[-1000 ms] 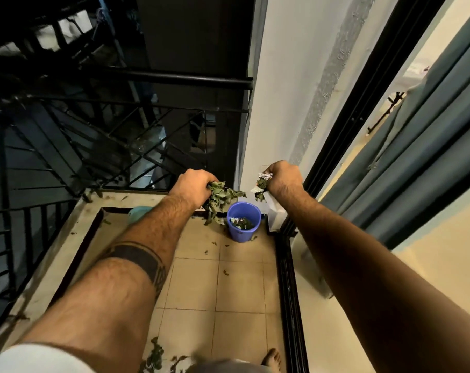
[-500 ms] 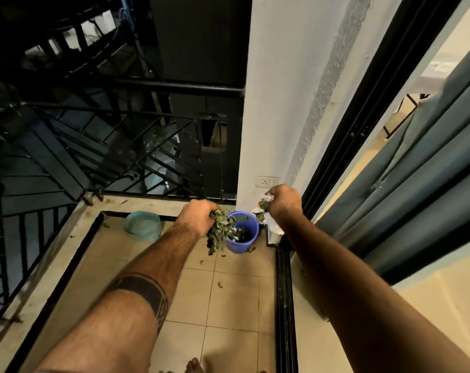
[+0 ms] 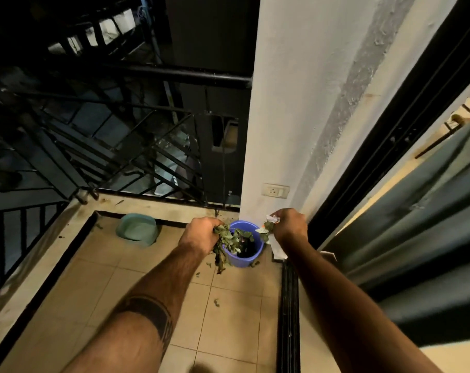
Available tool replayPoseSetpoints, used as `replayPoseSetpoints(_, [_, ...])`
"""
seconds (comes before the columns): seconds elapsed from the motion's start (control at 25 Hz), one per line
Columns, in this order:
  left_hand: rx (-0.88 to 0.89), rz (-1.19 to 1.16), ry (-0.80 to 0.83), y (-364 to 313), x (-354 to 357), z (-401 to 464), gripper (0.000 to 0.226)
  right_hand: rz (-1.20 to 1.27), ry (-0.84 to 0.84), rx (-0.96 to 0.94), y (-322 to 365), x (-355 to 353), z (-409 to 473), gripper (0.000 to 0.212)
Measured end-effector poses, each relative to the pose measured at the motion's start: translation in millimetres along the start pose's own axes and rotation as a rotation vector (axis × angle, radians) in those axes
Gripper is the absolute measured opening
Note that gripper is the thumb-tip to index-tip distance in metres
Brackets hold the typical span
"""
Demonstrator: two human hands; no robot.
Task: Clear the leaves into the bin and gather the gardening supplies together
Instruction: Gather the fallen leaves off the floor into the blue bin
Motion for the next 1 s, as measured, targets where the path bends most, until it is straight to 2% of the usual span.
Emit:
replayPoseSetpoints(0.16, [-0.003, -0.047, -0.028, 43, 53, 62, 0.033, 0.042, -0.015, -0.008, -17, 70, 60, 0.021])
replayPoseSetpoints(0.36, [0.007, -0.074, -0.056, 128, 134, 150, 0.035, 0.102, -0.045, -0.023, -37, 181, 137, 0.027])
replayPoseSetpoints(0.6, [0.066, -0.216, -0.134, 233, 243, 264, 0.035, 0.123, -0.16, -0.054, -63, 339, 236, 0.021])
replayPoseSetpoints(0.76, [0.076, -0.337, -0.193, 283, 312, 327, 0.037, 0.154, -0.235, -0.021, -82, 424, 286, 0.024])
replayPoseSetpoints(0.92, [0.095, -0.392, -0.187, 322, 374, 376, 0.037, 0.258, -0.273, 0.044, -100, 495, 326, 0.028])
replayPoseSetpoints(1.0, [0.122, -0.431, -0.15, 333, 396, 390, 0.044, 0.333, -0.246, 0.068, -103, 520, 341, 0.037])
Point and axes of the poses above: each hand's wrist, its own z-axis towards the middle knuckle, its own x-axis out of the palm, y = z × x, the point moved 2 cm from there along z, towards the middle knuckle, and after that the axes turned 15 degrees about -z, right-handed, at the moved point
